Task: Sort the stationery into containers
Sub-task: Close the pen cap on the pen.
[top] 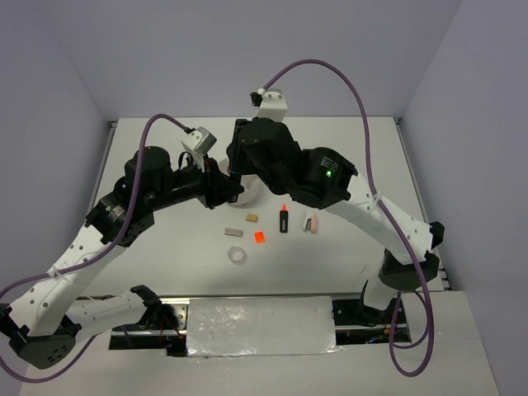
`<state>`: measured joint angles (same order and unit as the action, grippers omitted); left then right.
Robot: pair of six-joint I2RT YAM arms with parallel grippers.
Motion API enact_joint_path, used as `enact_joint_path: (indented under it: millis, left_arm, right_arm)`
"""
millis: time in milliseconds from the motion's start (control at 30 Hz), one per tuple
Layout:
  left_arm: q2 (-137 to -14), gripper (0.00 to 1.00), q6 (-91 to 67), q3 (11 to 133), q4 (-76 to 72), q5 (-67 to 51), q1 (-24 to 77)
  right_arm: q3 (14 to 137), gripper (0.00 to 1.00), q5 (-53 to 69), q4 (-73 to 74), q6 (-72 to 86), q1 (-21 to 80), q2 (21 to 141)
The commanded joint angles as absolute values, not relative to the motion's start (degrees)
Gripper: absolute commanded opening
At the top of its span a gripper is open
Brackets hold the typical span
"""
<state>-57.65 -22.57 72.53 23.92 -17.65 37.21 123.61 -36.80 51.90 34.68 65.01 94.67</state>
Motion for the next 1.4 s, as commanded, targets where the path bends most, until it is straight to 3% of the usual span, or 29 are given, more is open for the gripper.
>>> enact_joint_path:
  millis: [0,1367]
  left_arm:
    - [-57.2,0.0,-21.4,73.6,20.8,-17.0,37.2]
    - [-54.5,0.0,-23.7,72.1,19.8,-9.5,37.2]
  right_arm:
    - [123.0,0.09,-37.4,50.5,34.5,65.8,92.2]
    - [118.3,0.09,-35.9,46.5,33.8,68.9,90.8]
